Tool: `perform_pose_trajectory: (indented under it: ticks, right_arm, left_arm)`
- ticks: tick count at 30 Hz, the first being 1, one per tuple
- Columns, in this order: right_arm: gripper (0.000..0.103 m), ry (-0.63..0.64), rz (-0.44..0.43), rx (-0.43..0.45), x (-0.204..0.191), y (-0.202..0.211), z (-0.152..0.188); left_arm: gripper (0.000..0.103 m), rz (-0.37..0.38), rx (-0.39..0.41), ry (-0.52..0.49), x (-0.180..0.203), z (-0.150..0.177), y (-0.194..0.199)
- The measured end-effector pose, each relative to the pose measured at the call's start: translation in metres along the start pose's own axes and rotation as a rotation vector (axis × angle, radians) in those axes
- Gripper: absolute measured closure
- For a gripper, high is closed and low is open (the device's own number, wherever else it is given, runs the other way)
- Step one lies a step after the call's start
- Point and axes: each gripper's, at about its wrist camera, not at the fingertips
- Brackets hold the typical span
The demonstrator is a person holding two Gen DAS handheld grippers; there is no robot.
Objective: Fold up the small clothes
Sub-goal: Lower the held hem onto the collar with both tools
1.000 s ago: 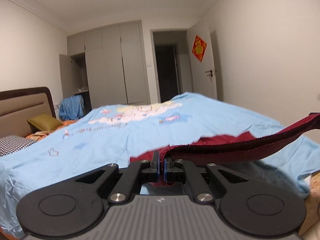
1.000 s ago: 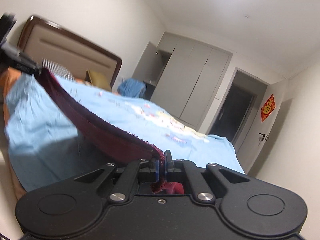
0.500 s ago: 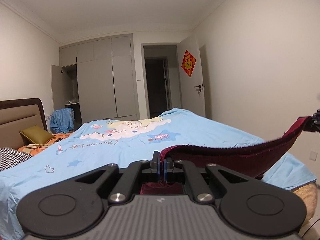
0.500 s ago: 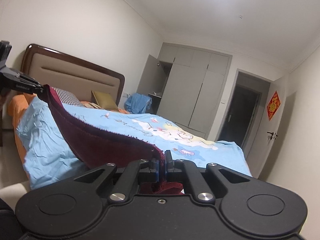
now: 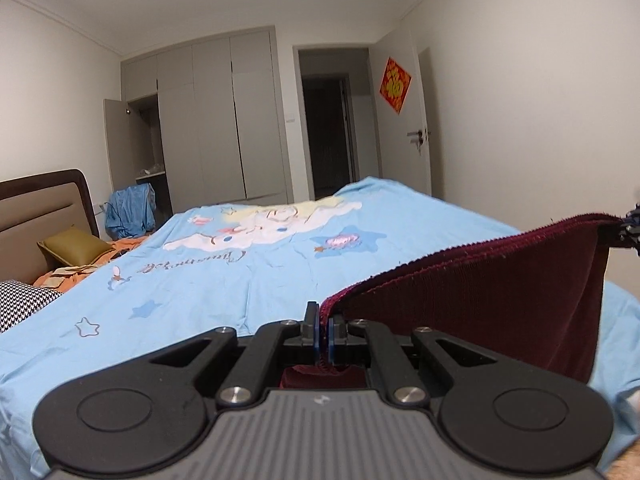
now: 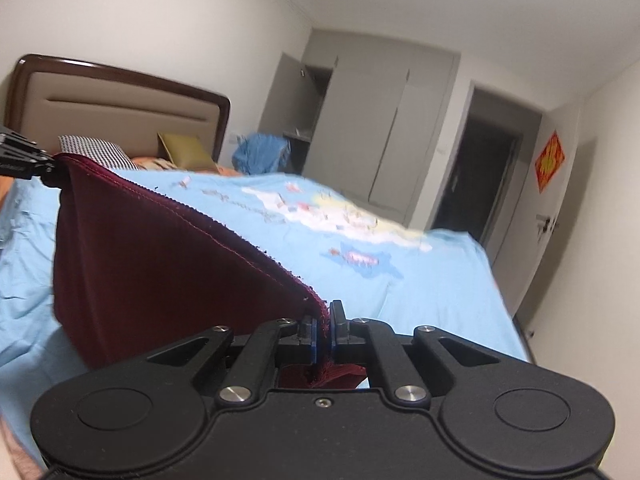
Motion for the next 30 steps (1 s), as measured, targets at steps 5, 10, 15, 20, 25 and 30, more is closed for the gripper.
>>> perform_pose_trajectory:
  ticks: [5, 10, 15, 20, 25, 30]
  right_arm:
    - [0.098, -0.005, 0.005, -0.089, 0.008, -0.065, -0.009]
    - [0.098, -0.004, 0.004, -0.172, 0.009, -0.125, -0.005]
    - [0.098, -0.032, -0.01, -0.255, 0.009, -0.177, 0.004]
    - [0.098, -0.049, -0.019, -0.313, 0.009, -0.214, 0.016]
    - [0.098, -0.062, -0.027, -0.362, 0.017, -0.241, 0.029]
    - [0.096, -0.086, -0.034, -0.403, 0.022, -0.261, 0.04]
  left_arm:
    - [0.099, -0.013, -0.065, -0.01, -0.002, -0.009, -0.065]
    - [0.099, -0.013, -0.152, 0.002, -0.009, -0.005, -0.126]
    - [0.099, -0.009, -0.236, 0.014, -0.014, 0.007, -0.179]
    - [0.099, -0.001, -0.297, 0.031, -0.019, 0.018, -0.218]
    - [0.099, 0.017, -0.344, 0.034, -0.02, 0.022, -0.249]
    - [0.099, 0.034, -0.395, 0.028, -0.017, 0.026, -0.274]
Point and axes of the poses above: each gripper's, at about its wrist camera, not at the fingertips, and y roughly against the way its jaws point, x to its right, z to its underside, and after that the axes turned 9 degrees about -x, right-handed
